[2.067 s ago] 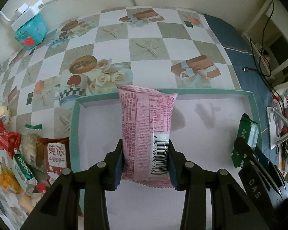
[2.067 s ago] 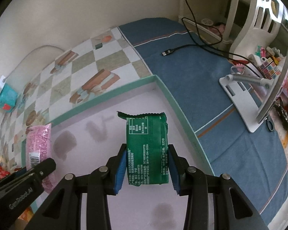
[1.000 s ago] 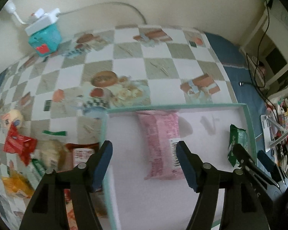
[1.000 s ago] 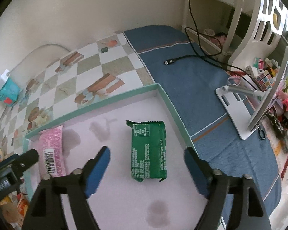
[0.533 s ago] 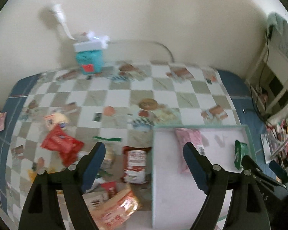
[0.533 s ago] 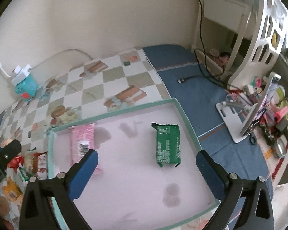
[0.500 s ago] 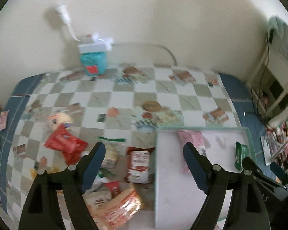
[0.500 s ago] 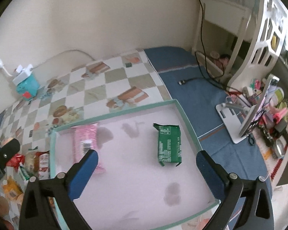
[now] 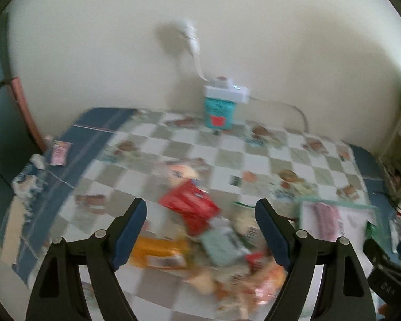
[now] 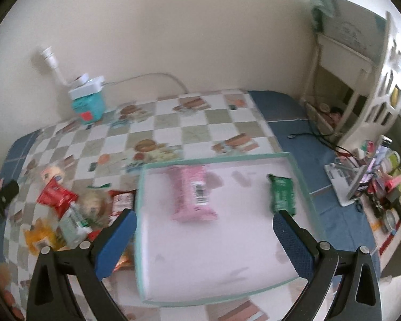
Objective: Organize snacks
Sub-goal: 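Move the left tool to the orange bread bag while the right approaches the Swiss roll packet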
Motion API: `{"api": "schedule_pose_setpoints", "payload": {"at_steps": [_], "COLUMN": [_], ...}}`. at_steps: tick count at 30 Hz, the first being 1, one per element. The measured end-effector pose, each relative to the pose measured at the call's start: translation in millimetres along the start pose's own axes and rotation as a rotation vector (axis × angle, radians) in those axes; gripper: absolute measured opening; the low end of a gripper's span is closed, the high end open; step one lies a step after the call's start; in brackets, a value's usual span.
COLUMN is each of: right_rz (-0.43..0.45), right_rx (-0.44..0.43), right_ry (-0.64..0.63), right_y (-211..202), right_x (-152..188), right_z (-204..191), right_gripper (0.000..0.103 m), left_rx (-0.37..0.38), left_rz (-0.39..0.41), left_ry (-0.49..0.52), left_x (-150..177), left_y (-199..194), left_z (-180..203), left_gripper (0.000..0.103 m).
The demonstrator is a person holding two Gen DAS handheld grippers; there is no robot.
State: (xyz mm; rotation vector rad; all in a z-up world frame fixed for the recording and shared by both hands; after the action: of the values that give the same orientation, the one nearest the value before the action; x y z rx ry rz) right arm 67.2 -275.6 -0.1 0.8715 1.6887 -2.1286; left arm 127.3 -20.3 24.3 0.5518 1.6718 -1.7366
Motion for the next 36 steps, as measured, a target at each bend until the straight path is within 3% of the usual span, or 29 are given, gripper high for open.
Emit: {"api": "schedule_pose_setpoints", "payload": {"at_steps": [2, 19, 26, 36], "right_rz": [-0.006, -0.041, -0.104, -0.256], "right_rx": [-0.023, -0.102, -0.153, -0.19], "right_ry": [-0.007, -0.111, -0.124, -0.045], "right_y": [0.1, 4.4, 20.3, 56.3], "right_x": [2.4, 8.3, 20.0, 47.7], "right_z": [-16.5, -118.7, -146.5, -143.7], "right_gripper": [0.103, 0.103, 0.103, 0.102], "left_rx": [-0.024, -0.067, -0.048, 0.024], "left_rz": [0.014, -0.103, -0.242, -0.448], "left_ry": [-0.001, -0.059, -0.127, -0.217], "left_x": [-3.9, -4.8, 12.4, 48.7], "left_y": [-3.0, 14.8, 39.4, 82.0], "left_z": [-15.9, -109.4, -129.4, -121.4], "left_gripper": [0.084, 0.084, 0.084, 0.084]}}
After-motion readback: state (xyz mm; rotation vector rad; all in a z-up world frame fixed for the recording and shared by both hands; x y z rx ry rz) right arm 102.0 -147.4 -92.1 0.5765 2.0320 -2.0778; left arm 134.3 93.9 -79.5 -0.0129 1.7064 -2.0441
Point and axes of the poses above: each gripper's, at about its wrist camera, not at the fingertips, and y roughly the way its jaws point, z to its right, x to its underside, the point moved 7 cm from there along y, roughly the way its jaws point, and after that the axes turned 7 degrees about -y, right-handed, at the moved point
